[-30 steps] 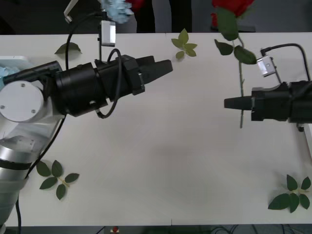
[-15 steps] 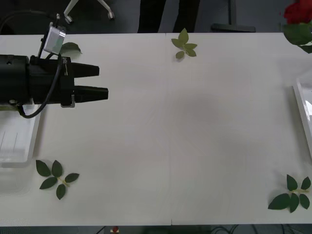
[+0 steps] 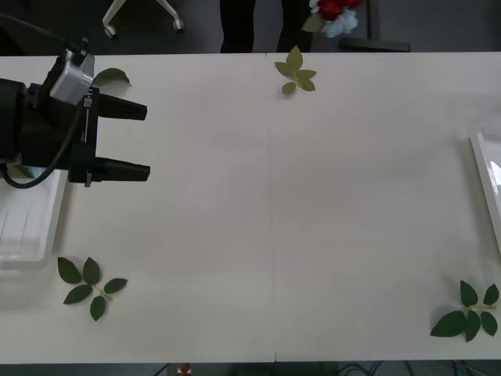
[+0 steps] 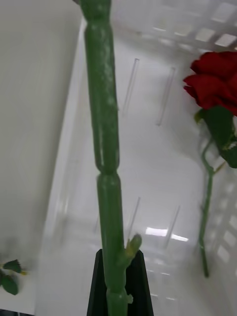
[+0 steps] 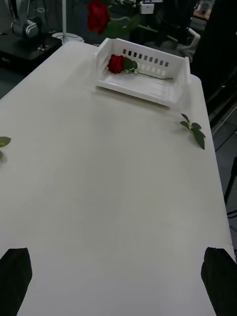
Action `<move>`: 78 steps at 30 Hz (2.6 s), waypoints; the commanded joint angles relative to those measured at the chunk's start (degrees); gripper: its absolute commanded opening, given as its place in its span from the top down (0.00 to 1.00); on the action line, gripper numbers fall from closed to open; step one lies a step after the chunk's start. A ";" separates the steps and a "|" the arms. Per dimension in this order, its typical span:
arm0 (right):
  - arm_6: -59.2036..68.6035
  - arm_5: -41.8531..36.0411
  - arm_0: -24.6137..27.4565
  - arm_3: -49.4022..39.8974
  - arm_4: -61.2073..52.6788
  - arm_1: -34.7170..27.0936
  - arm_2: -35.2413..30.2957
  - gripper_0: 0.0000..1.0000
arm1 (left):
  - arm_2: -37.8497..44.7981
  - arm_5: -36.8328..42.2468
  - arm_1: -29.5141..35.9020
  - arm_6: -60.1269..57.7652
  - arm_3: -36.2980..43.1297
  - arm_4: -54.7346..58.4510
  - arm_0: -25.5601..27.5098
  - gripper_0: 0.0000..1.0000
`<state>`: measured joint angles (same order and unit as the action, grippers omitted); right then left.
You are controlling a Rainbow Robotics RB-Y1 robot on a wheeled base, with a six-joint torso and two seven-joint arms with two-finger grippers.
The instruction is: Place the red flowers into the right box and the blue flowers into the left box. If a person shows an open palm, hand one flower to the person first, then continue sorting.
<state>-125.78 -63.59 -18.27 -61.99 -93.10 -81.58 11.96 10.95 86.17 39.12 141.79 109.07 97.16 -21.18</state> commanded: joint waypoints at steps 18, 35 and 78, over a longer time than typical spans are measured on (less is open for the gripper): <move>-1.57 11.56 1.13 10.22 19.10 5.47 -0.09 1.00 | 1.36 -3.38 2.01 4.11 1.67 -5.05 -4.92 0.00; -1.66 21.14 1.13 13.74 22.00 9.95 4.48 0.85 | 0.74 -4.96 0.52 2.44 -1.23 -0.40 -3.96 0.00; -17.48 -17.18 0.07 -21.86 -17.90 11.18 -10.46 0.08 | 0.83 -4.87 0.52 1.56 -1.14 -0.66 -3.52 0.00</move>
<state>-142.55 -81.35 -16.31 -80.66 -109.88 -71.20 2.94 11.64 81.56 39.25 144.43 107.15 96.38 -25.52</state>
